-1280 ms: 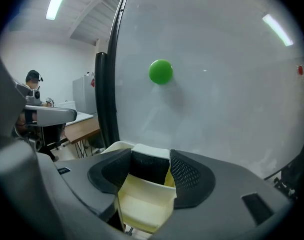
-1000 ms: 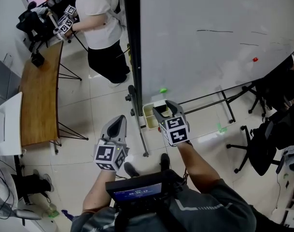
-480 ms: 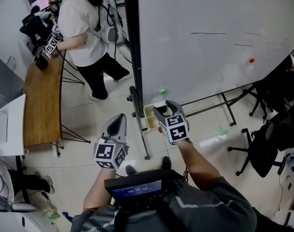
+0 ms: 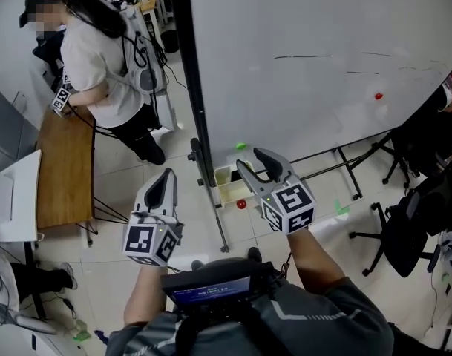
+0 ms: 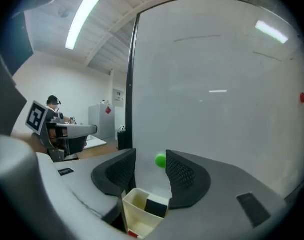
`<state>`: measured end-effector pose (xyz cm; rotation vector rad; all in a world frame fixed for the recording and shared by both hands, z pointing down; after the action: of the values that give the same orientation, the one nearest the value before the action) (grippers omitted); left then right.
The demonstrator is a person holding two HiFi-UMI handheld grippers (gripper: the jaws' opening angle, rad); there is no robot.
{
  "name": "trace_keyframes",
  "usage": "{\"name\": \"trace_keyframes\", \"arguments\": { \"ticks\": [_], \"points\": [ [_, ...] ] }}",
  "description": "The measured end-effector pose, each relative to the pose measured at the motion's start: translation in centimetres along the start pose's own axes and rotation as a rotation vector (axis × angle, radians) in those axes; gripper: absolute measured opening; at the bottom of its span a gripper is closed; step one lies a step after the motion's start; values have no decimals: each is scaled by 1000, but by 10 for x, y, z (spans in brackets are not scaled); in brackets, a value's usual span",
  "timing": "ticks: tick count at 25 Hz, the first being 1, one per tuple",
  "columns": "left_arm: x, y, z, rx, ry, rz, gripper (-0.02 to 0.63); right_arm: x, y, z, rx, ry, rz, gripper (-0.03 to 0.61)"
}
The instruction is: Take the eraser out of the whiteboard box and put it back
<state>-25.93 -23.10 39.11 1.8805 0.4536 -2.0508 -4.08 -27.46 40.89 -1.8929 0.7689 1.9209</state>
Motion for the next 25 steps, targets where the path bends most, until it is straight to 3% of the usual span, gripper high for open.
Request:
{"name": "trace_keyframes", "arguments": {
  "ticks": [2, 4, 8, 11, 15, 20, 25],
  "points": [
    [13, -2, -4, -4, 3, -18, 35, 23, -12, 1, 9, -8, -69, 157],
    [27, -5, -9, -11, 4, -40, 34, 43, -23, 3, 13, -15, -127, 134],
    [46, -10, -16, -16, 28, -51, 34, 64, -38, 7, 9, -30, -177, 25],
    [53, -10, -21, -16, 66, -54, 34, 71, -42, 6, -10, -32, -197, 21],
    [56, -5, -30, -39, 47, -52, 34, 75, -50, 3, -13, -31, -203, 21],
    [57, 3, -54, -43, 82, -43, 34, 70, -67, -9, 35, -55, -186, 21],
    [55, 14, -97, -30, 56, -43, 34, 74, -92, -37, 94, -44, -220, 20]
  ]
}}
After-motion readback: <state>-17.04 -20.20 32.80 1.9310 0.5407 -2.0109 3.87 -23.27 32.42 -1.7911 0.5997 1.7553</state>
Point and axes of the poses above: the fingertips, and each gripper's own axes: y forward along the fingers, z to its left, x out of its top, the point moved 5 cm from there along -y, backward along the fingers, and after that the axes turned 1 degree about -z, right-handed, at the moved point
